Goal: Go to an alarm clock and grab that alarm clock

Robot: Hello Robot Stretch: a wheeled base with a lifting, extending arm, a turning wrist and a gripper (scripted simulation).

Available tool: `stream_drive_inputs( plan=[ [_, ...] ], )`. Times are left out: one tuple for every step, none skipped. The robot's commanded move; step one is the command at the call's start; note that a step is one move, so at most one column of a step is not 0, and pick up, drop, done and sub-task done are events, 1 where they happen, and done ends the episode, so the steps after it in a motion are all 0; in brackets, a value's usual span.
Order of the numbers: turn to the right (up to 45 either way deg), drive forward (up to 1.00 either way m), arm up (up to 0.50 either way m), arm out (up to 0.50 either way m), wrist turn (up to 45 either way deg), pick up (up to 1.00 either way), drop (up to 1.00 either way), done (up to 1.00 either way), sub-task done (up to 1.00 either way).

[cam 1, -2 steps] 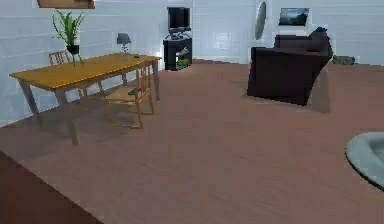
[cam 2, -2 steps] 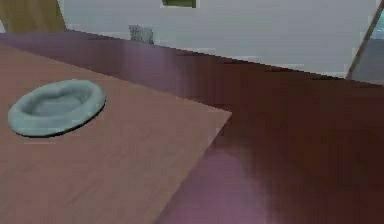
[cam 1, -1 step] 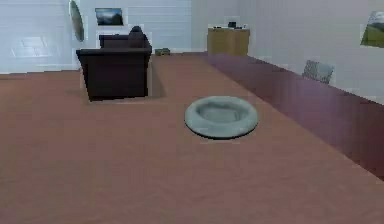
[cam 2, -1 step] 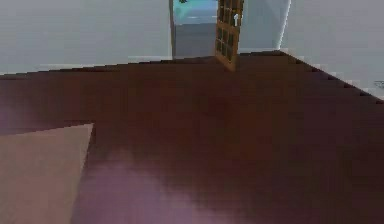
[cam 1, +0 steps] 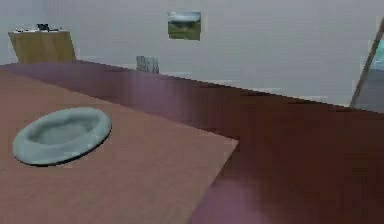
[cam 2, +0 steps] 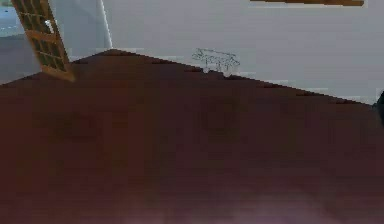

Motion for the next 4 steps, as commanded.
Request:
stream_drive_inputs(
  plan=[
    [45.0,0.0,0.0,0.0,0.0,0.0,0.0,0.0,0.0],
    [0.0,1.0,0.0,0.0,0.0,0.0,0.0,0.0,0.0],
    [0.0,1.0,0.0,0.0,0.0,0.0,0.0,0.0,0.0],
    [0.0,1.0,0.0,0.0,0.0,0.0,0.0,0.0,0.0]
  ],
)
